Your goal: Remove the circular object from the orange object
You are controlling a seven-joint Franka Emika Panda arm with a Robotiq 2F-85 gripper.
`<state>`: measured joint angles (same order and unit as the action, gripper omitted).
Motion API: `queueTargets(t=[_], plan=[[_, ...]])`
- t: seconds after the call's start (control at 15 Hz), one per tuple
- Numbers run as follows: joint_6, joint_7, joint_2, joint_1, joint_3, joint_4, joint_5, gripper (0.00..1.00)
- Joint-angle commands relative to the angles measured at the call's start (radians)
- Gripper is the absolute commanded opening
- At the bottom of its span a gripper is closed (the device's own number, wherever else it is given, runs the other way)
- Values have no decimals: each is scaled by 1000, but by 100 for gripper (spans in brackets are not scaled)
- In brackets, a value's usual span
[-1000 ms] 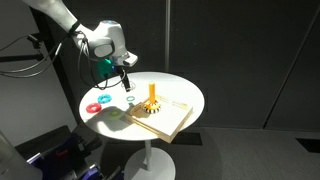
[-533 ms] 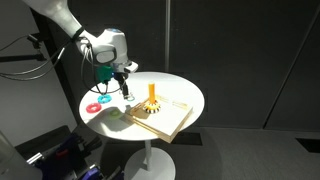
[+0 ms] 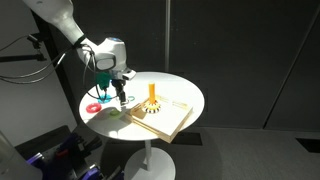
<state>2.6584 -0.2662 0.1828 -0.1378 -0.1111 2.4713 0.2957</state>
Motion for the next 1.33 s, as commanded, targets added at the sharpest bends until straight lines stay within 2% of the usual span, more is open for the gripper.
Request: queueTargets(t=[0.0, 0.6, 1.13, 1.2, 1.27], plan=[[62, 23, 27, 2, -14, 21, 0, 68], [208, 6, 103, -8, -4, 59, -45, 68], [237, -5, 137, -17, 13, 61, -90, 68], [234, -4, 137, -16, 13, 61, -92, 95], [233, -4, 137, -15, 13, 62, -93, 99]])
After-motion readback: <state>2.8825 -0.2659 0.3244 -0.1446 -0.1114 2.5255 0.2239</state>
